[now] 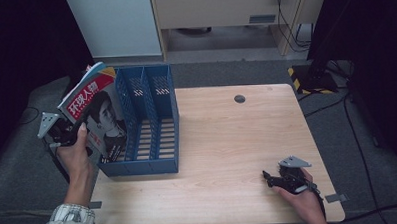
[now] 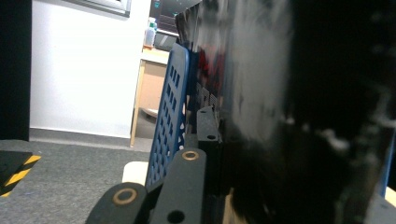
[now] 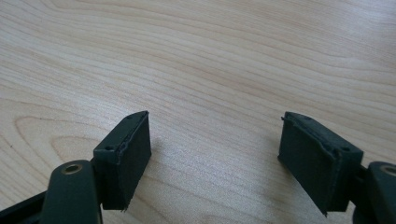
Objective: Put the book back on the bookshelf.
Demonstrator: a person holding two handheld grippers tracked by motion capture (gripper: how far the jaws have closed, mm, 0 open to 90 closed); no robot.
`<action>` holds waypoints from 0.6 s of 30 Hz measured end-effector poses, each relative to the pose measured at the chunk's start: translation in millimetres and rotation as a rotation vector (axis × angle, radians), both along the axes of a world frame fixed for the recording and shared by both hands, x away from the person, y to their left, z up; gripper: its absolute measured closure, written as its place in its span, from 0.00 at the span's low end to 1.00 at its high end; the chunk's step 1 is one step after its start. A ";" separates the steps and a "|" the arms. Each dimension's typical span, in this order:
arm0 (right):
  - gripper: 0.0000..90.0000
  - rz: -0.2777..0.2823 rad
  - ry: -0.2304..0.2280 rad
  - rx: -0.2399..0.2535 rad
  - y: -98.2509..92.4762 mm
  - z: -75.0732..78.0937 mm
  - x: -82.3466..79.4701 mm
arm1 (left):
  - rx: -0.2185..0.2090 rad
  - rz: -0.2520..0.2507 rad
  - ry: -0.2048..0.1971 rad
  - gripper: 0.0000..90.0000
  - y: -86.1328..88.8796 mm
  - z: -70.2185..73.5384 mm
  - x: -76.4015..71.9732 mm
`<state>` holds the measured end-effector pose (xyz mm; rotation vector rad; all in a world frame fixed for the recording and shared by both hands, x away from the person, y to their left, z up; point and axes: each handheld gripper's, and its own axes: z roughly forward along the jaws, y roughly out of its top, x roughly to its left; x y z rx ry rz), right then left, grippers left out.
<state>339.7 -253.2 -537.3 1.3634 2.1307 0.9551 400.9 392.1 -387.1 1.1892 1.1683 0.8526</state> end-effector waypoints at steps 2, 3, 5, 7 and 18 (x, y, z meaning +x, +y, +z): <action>0.28 0.000 0.000 0.000 0.0 0.0 0.0 | 0.012 0.011 0.002 0.96 1.6 1.2 -0.5; 0.28 0.000 0.000 0.000 0.0 0.0 0.0 | 0.012 0.011 0.002 0.96 1.6 1.2 -0.5; 0.28 0.000 0.000 0.000 0.0 0.0 0.0 | 0.013 0.018 0.000 0.96 2.9 2.2 -0.5; 0.28 0.000 0.000 0.000 0.0 0.0 0.0 | 0.002 0.013 -0.006 0.96 4.1 2.3 0.0; 0.28 0.000 0.000 0.000 0.0 0.0 0.0 | -0.033 -0.021 -0.002 0.95 -3.3 -13.5 8.9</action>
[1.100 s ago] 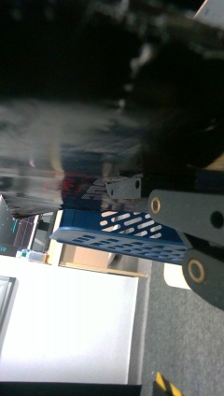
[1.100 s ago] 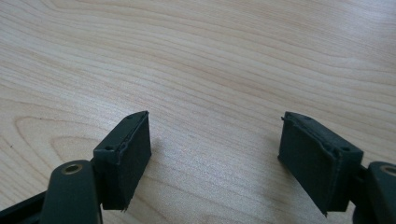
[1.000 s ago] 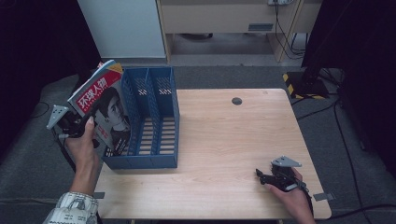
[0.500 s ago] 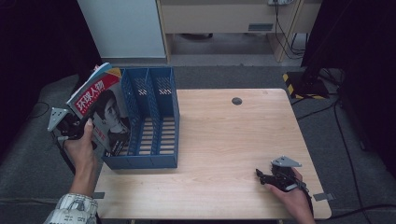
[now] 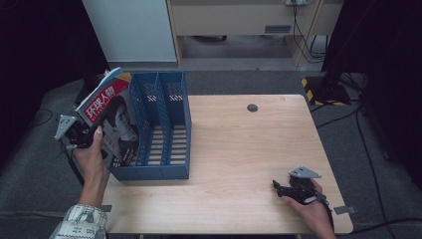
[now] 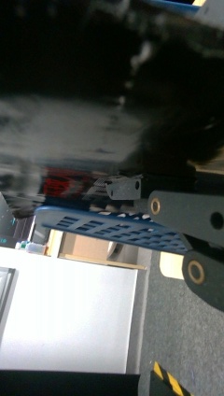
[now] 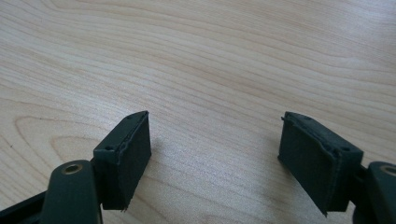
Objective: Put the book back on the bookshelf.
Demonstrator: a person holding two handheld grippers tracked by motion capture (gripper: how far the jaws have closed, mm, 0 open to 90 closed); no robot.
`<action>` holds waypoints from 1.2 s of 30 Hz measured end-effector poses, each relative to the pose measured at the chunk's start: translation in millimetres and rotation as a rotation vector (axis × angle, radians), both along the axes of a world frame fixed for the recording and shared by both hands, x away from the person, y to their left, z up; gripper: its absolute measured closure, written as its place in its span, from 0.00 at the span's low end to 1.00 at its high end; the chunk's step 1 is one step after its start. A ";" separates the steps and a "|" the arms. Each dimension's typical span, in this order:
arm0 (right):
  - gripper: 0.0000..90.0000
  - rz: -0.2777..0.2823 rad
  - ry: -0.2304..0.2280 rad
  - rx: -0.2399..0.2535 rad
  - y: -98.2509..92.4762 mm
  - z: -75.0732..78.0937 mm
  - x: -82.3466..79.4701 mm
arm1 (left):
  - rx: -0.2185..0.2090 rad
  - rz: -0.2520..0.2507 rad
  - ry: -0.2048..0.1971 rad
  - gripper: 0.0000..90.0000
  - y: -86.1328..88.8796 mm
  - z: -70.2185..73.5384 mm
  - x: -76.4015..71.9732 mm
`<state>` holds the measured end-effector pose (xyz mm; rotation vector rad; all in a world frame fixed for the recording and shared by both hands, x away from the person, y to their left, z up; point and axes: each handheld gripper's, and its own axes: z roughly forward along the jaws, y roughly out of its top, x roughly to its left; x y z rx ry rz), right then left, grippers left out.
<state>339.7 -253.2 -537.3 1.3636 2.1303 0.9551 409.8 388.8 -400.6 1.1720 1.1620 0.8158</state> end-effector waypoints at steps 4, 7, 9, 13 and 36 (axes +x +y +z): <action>0.28 0.000 0.000 0.000 0.0 0.0 0.0 | -0.016 -0.006 0.001 0.95 0.5 -6.2 1.1; 0.28 0.000 0.000 0.000 0.0 0.0 0.0 | -0.004 -0.007 0.006 0.94 -0.3 -7.8 1.9; 0.28 -0.002 0.000 0.002 0.1 0.0 -0.1 | 0.001 -0.009 0.011 0.94 -0.9 -10.0 2.1; 0.28 -0.001 -0.001 0.001 -0.1 0.0 -0.2 | -0.002 -0.010 0.014 0.94 -0.5 -14.0 2.3; 0.28 -0.001 0.000 0.002 -0.2 0.1 -0.6 | -0.022 0.018 0.026 0.93 10.3 -27.1 0.9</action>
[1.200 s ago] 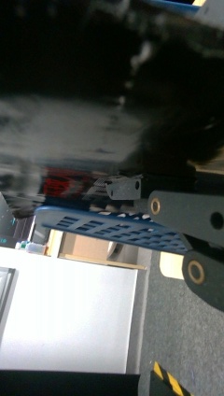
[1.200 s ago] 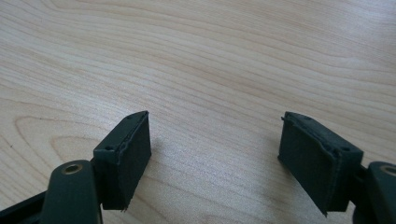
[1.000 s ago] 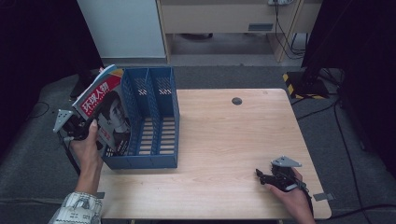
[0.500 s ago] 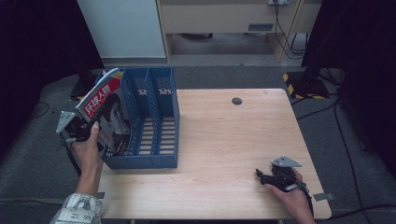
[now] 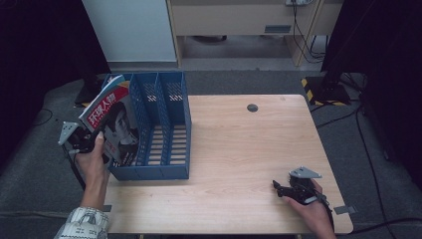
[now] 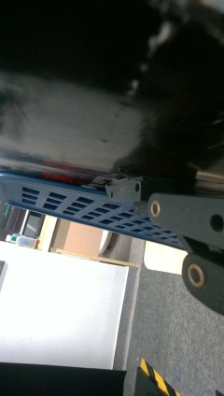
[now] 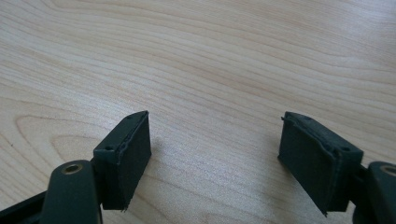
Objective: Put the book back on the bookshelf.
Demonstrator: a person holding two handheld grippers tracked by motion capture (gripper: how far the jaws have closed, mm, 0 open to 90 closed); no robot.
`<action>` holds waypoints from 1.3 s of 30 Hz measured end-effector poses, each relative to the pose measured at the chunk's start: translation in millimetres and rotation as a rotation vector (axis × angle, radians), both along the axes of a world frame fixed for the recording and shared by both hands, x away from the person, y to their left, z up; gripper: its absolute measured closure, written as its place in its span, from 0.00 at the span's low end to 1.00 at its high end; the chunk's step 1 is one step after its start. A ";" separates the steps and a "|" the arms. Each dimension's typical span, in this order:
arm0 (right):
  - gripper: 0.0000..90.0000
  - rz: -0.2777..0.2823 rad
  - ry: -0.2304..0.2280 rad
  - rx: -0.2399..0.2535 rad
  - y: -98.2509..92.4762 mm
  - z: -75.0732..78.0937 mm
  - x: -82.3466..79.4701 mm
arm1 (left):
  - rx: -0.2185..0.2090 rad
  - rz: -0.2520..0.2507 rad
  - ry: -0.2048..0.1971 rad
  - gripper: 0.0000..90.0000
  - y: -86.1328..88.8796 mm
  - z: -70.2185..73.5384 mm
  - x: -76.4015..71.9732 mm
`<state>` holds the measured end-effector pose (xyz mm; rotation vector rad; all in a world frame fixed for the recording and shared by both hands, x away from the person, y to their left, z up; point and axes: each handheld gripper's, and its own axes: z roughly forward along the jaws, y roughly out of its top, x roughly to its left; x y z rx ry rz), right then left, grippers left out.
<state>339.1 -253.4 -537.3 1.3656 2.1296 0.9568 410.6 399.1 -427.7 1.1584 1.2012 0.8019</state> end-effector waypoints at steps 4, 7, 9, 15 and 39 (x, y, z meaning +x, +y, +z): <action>0.28 0.000 0.000 0.000 0.0 0.0 0.0 | 0.000 0.000 -0.001 0.93 0.0 -0.2 -0.2; 0.28 0.000 0.000 0.000 0.0 0.0 0.0 | 0.001 0.002 0.000 0.93 -0.2 -0.2 -0.2; 0.28 0.000 0.000 0.000 0.0 0.0 0.0 | -0.002 0.004 0.002 0.92 -0.3 -0.2 -0.2; 0.28 -0.001 0.001 0.001 0.1 0.0 0.0 | 0.002 0.008 0.007 0.91 -1.5 0.3 -0.6; 0.28 0.005 -0.001 -0.003 -0.6 0.0 -0.3 | 0.135 -0.006 0.023 0.29 -12.8 14.6 -24.0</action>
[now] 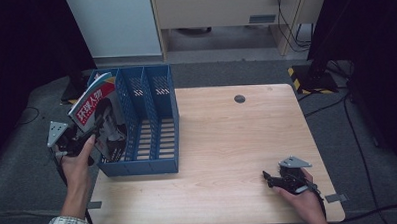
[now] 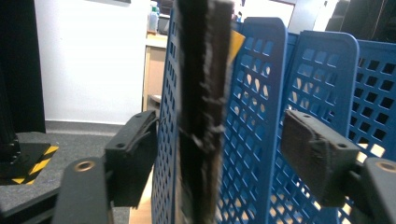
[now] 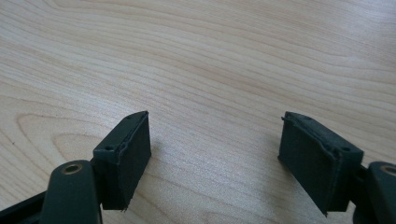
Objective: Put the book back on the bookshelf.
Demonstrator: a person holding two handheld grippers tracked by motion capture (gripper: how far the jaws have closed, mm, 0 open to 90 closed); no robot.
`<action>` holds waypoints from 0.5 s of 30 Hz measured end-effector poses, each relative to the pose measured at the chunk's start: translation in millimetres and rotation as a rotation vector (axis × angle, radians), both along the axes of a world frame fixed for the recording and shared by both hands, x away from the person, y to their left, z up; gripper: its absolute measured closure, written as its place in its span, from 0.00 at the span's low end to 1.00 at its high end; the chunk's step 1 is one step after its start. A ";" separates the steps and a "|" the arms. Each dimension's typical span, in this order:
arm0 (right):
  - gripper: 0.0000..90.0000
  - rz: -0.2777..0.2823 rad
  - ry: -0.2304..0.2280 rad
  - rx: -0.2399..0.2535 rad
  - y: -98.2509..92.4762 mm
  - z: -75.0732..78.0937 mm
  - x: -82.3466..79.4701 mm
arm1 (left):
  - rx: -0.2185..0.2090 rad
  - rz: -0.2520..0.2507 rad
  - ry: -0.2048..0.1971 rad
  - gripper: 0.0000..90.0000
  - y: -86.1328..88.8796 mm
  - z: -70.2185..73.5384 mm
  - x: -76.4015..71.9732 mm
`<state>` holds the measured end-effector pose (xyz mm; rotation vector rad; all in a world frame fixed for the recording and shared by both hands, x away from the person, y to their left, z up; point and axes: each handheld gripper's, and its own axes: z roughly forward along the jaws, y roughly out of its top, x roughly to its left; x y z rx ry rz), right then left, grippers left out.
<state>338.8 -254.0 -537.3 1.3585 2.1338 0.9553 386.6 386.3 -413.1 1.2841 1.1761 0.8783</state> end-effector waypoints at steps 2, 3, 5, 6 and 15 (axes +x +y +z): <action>0.28 0.003 0.001 -0.001 -0.2 0.0 0.0 | 0.007 0.002 0.006 0.28 -1.0 -0.3 -2.6; 0.28 0.003 0.001 -0.001 -0.2 0.0 0.0 | 0.008 0.004 0.006 0.27 -1.4 -0.5 -4.0; 0.28 0.003 0.000 -0.001 -0.2 0.0 0.0 | 0.015 0.004 0.013 0.26 -2.0 -1.4 -6.4; 0.28 0.005 0.001 -0.001 -0.3 0.1 0.0 | 0.015 0.004 0.013 0.25 -2.0 -1.4 -6.4; 0.28 0.003 0.000 -0.001 -0.2 0.0 0.0 | 0.025 0.019 0.055 0.23 0.6 -21.0 -27.7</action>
